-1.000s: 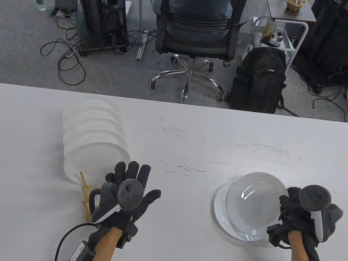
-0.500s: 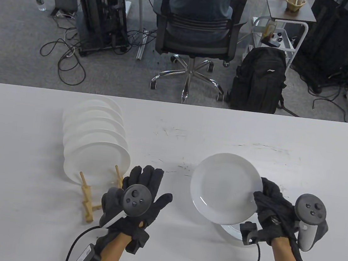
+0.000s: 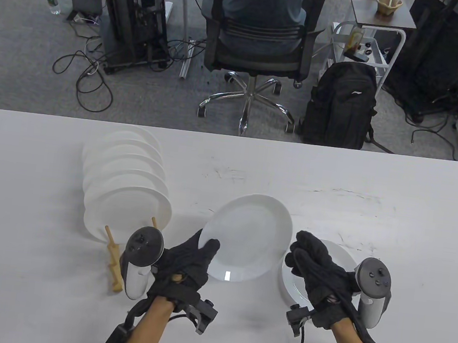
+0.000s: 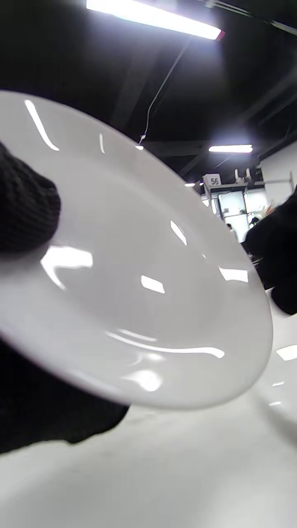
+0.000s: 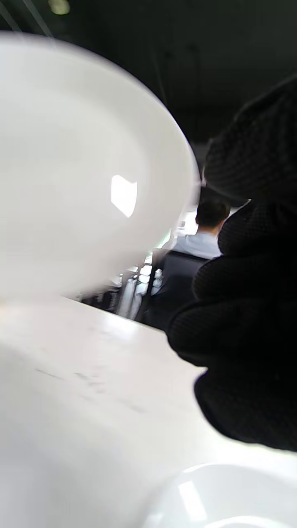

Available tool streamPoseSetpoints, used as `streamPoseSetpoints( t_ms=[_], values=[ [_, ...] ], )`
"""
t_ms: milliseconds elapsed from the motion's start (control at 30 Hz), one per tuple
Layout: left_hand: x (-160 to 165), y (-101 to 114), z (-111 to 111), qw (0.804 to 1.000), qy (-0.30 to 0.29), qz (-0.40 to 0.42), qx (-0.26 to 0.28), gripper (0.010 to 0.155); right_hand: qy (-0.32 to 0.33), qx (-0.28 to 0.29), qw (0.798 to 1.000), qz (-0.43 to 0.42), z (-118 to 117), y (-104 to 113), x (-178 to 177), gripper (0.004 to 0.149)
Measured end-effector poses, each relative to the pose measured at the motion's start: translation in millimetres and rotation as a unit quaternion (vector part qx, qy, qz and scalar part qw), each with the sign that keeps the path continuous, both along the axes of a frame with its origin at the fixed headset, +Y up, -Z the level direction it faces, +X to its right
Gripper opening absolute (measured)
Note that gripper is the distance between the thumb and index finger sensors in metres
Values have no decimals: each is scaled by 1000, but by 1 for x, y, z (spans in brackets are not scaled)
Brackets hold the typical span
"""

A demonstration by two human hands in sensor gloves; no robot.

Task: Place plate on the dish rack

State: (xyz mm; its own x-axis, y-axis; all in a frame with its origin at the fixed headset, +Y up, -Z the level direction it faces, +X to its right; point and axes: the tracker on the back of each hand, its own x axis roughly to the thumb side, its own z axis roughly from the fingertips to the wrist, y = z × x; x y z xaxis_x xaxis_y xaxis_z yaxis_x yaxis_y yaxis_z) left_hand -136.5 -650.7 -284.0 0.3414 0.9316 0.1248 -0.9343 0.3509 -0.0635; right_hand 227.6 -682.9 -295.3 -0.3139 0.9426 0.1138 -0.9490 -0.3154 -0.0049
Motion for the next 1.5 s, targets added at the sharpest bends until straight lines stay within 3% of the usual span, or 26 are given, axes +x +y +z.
streamPoseSetpoints(
  t_ms=[167,267,400,533,733,833,1000,1133,1333,1500],
  values=[
    [-33,56,1,985,83,-108,110,47,1,17,986,169,-7,0,12,68],
    [-50,85,0,960,113,-197,163,46,1,-4,963,268,-13,-3,19,74],
    [-64,104,-6,931,125,-300,165,44,-2,-36,940,338,-19,-10,28,78],
    [-73,105,-17,901,118,-395,132,44,-2,-69,941,331,-24,-18,36,79],
    [-77,81,-36,830,87,-546,67,43,0,-91,938,335,-27,-22,39,79],
    [-82,67,-46,817,74,-572,25,43,3,-96,935,341,-27,-23,38,80],
    [-91,44,-60,819,42,-571,-46,43,6,-102,933,344,-27,-23,38,80],
    [-95,32,-67,822,33,-563,-72,43,7,-104,933,343,-27,-23,37,80],
    [-91,39,-65,823,58,-560,-74,51,9,-109,932,345,-27,-22,37,80],
    [-82,54,-49,828,85,-551,-66,59,10,-114,932,345,-27,-23,36,80]
  ],
)
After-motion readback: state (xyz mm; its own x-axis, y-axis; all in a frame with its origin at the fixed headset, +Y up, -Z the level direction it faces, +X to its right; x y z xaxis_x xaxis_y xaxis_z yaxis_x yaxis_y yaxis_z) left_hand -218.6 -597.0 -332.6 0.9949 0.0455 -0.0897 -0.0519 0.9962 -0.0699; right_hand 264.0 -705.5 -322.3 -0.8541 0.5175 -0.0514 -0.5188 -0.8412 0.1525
